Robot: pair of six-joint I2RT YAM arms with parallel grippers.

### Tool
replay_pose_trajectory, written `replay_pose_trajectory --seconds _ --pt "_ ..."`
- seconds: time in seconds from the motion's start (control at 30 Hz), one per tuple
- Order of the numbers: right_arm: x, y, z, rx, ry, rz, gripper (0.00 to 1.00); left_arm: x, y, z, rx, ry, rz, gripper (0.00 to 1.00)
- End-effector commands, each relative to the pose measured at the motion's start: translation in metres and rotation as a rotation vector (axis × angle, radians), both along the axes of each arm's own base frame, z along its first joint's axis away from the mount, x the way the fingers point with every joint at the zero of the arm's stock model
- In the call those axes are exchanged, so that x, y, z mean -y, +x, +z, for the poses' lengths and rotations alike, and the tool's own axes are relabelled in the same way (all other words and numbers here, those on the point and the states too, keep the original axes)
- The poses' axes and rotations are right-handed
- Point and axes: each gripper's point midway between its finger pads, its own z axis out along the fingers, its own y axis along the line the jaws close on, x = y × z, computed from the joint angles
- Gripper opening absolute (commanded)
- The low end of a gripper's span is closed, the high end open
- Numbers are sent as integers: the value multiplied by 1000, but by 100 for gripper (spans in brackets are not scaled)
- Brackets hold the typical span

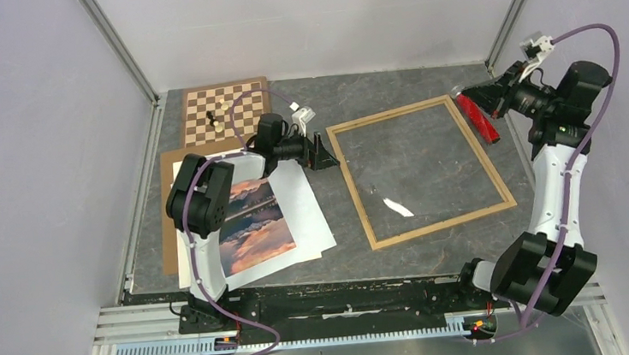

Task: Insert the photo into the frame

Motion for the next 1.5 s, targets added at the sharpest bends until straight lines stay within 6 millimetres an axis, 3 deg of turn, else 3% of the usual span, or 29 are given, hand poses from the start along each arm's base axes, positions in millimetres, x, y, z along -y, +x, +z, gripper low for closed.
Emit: replay_pose_trajectory --seconds 0.0,0.13,0.23,0.37,0.5,0.6,0.8,0.97,1.1,1.47 --pt "-10 1 3 6 -111 -18 0 -3 10 49 211 47 -49 94" --pt "-21 -1 1 -9 -145 15 0 -12 12 81 321 154 -115 94" --pt "-30 -3 3 -9 -161 40 0 -17 16 121 416 206 -151 94" --pt "-37 -8 15 19 -171 53 0 -19 24 188 559 232 -176 94" --pt "-46 -14 33 50 -170 75 0 -7 25 245 664 229 -232 94" --pt "-55 -20 45 73 -160 107 0 7 23 268 737 230 -271 94" --pt "-76 -37 67 126 -144 171 0 26 18 287 853 192 -325 94" --pt "-93 -51 79 150 -128 229 0 34 16 288 875 148 -358 95" --pt "-103 -61 84 164 -123 258 0 38 12 286 889 121 -396 94" --pt "-117 -75 85 165 -122 306 0 38 -20 267 828 68 -541 95"
